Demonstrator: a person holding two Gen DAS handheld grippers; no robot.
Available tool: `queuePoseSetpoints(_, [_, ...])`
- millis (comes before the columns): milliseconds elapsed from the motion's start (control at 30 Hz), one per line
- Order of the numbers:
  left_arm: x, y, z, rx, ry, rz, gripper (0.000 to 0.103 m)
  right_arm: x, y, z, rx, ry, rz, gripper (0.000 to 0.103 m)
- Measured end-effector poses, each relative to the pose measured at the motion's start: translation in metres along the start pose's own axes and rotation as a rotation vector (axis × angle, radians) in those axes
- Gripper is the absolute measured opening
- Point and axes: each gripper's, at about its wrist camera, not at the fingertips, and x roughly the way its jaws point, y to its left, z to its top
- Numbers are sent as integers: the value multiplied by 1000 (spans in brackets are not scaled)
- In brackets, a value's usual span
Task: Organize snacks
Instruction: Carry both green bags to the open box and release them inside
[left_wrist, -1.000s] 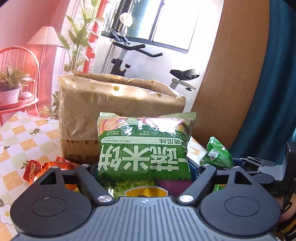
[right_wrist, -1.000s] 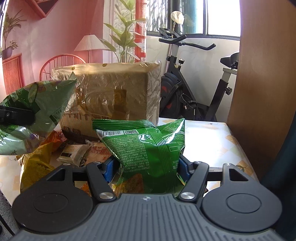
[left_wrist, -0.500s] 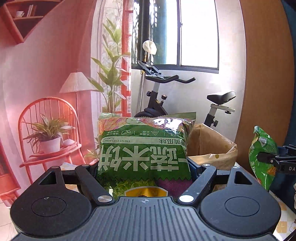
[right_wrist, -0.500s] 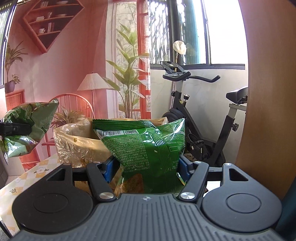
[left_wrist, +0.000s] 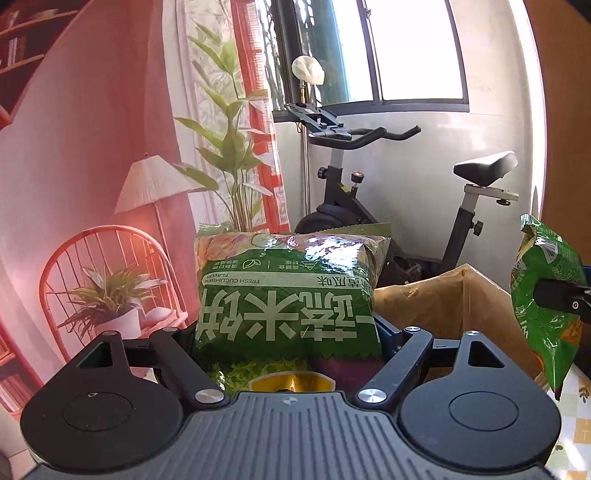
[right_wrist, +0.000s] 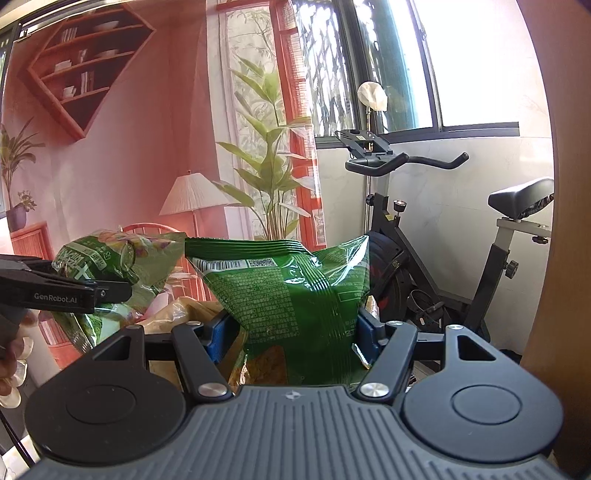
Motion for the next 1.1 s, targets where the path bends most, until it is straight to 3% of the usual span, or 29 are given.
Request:
queuePoseSetpoints(300, [51, 2, 3, -25, 93, -40, 85, 52, 1, 6, 29, 61, 55, 67])
queuePoseSetpoints(667, [65, 15, -11, -62, 177, -123, 90, 86, -3, -8, 82, 150, 68, 69])
queuePoseSetpoints(933, [53, 8, -4, -47, 130, -152, 92, 78, -7, -11, 98, 154, 29, 73])
queuePoseSetpoints(1100, [36, 18, -2, -131, 123, -162, 92, 64, -8, -8, 98, 144, 19, 73])
